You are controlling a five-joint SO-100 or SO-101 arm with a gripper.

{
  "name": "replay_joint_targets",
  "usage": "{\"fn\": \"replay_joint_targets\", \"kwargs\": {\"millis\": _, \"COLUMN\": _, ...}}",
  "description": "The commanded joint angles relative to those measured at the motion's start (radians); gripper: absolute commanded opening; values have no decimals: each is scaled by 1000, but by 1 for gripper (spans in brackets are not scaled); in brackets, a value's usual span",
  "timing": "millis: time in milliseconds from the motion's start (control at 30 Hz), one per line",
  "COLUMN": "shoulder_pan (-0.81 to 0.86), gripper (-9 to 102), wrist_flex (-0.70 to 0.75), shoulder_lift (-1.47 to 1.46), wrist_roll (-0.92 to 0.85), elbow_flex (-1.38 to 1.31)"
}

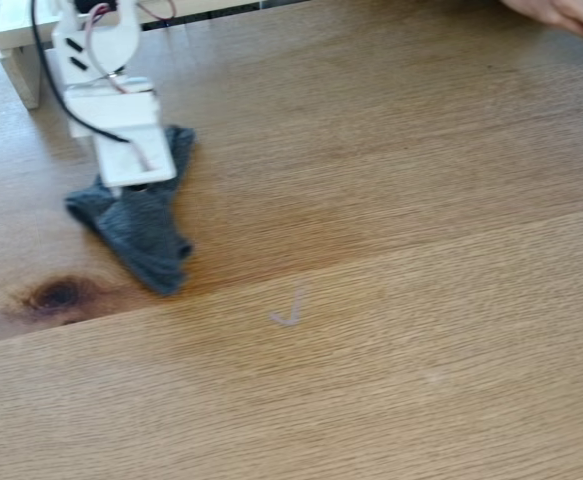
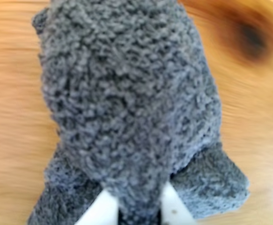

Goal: Clean the area in front of the robot

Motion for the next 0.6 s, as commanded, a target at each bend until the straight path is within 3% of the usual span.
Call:
{"fn": "replay_joint_targets", "kwargs": {"millis": 0, "shoulder_pan": -140, "gripper": 0, "wrist_flex": 72, "shoulder_lift": 124, "wrist_roll": 66, "elbow_flex": -25}}
{"fn": "replay_joint_targets", "kwargs": {"millis": 233, "shoulder_pan": -261, "gripper": 0, "wrist_flex": 156, "shoulder_lift": 423, "wrist_roll": 114, "elbow_flex": -28}}
{"fn": "replay_joint_targets", "kwargs": {"millis": 333, "shoulder_pan": -357, "gripper": 0, "wrist_flex": 121, "shoulder_lift": 518, "wrist_roll": 57, "elbow_flex": -37}}
{"fn": "replay_joint_targets", "kwargs": {"millis": 567, "shoulder_pan": -474, "gripper": 0, "wrist_flex": 209, "shoulder_lift": 236, "wrist_roll": 83, "elbow_flex": -344}}
